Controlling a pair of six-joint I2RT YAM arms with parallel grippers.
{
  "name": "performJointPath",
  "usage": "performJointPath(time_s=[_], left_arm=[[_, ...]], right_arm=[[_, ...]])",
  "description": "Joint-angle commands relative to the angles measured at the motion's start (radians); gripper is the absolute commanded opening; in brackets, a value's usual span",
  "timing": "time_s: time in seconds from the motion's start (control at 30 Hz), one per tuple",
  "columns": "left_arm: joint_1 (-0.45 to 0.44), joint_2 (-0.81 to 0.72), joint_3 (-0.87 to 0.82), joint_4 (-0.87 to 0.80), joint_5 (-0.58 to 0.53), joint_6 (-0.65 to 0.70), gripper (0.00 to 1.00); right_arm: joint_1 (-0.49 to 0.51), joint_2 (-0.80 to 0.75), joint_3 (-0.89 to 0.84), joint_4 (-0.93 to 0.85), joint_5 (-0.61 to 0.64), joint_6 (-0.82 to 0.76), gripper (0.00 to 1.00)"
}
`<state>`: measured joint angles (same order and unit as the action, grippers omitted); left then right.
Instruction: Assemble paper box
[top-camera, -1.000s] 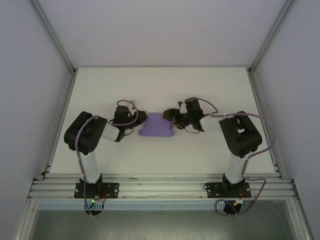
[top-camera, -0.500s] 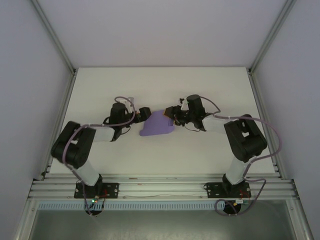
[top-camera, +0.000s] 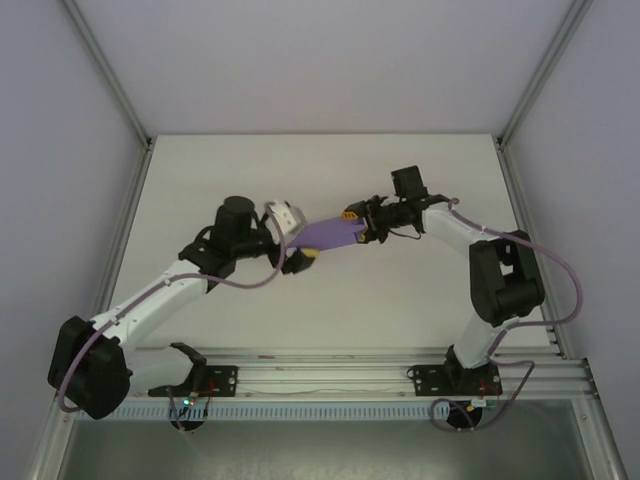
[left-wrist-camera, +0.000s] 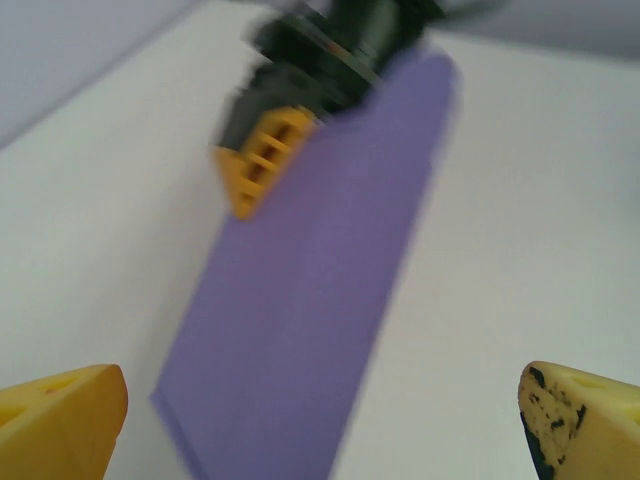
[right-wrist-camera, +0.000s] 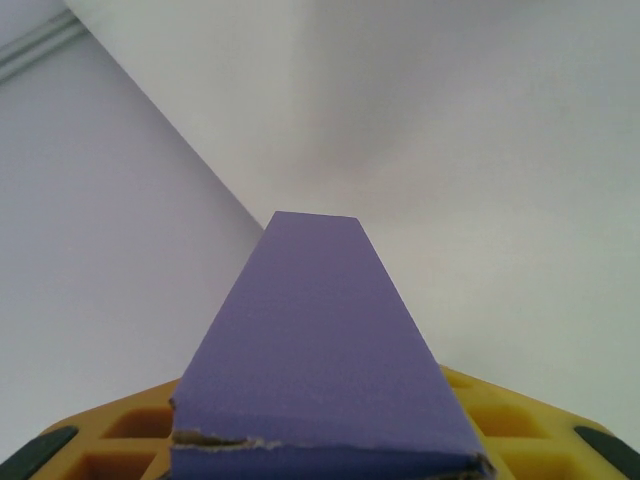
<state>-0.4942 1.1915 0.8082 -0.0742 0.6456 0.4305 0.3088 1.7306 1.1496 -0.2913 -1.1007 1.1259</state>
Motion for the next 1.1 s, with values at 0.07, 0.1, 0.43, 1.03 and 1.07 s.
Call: performJointPath(time_s=[0.07, 0.1, 0.43, 1.03, 1.07], left_arm=[[-0.038, 0.045, 0.081, -0.219, -0.154, 0.232, 1.00], [-0.042, 0.050, 0.086, -0.216, -0.184, 0.234, 1.00], [-0.130, 0.161, 0.160, -0.199, -0.423, 0.276, 1.00], [-0.187, 0.170, 0.206, -0.199, -0.497, 0.308, 0.43], [-0.186, 0.171, 0.210, -0.204, -0.491, 0.305, 0.40]], right_arm=[[0.002, 0.041, 0.071, -0.234, -0.114, 0.021, 0.32], [0.002, 0.044, 0.080, -0.254, -0.121, 0.021, 0.32], [0.004, 0.043, 0.105, -0.319, -0.158, 0.047, 0.33], [0.005, 0.012, 0.095, -0.351, -0.201, 0.002, 0.48], [0.006, 0.008, 0.095, -0.351, -0.194, -0.003, 0.50]])
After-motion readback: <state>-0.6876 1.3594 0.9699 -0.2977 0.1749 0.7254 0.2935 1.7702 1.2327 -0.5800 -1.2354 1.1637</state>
